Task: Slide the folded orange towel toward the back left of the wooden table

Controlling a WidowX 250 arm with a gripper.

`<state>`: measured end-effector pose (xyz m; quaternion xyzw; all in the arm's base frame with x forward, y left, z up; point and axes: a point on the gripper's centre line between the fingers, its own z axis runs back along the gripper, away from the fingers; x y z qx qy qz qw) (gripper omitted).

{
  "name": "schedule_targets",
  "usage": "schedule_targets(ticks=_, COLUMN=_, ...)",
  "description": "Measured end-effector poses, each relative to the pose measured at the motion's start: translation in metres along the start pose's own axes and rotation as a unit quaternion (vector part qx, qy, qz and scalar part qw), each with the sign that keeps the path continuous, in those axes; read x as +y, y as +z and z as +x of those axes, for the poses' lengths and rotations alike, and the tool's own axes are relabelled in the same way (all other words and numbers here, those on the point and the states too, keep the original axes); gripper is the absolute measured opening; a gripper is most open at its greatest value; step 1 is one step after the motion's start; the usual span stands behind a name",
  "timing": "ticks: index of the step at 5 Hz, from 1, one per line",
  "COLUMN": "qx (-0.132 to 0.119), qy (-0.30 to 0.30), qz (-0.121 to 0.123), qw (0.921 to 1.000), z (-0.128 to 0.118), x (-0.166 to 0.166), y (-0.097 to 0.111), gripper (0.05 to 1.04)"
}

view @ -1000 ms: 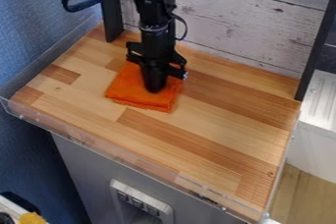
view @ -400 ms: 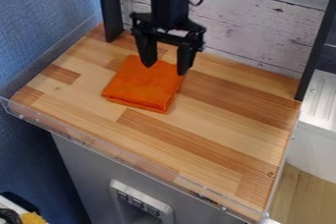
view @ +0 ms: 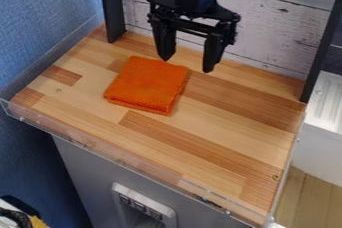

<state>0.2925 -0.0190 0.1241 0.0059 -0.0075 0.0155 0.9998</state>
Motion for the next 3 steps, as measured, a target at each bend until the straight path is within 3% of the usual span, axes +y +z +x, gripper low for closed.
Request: schedule_targets(ticks=3, qx=0.001, qy=-0.007, qz=0.002, qw=1.0, z=-0.029, x=-0.034, y=0.013, gripper=1.0)
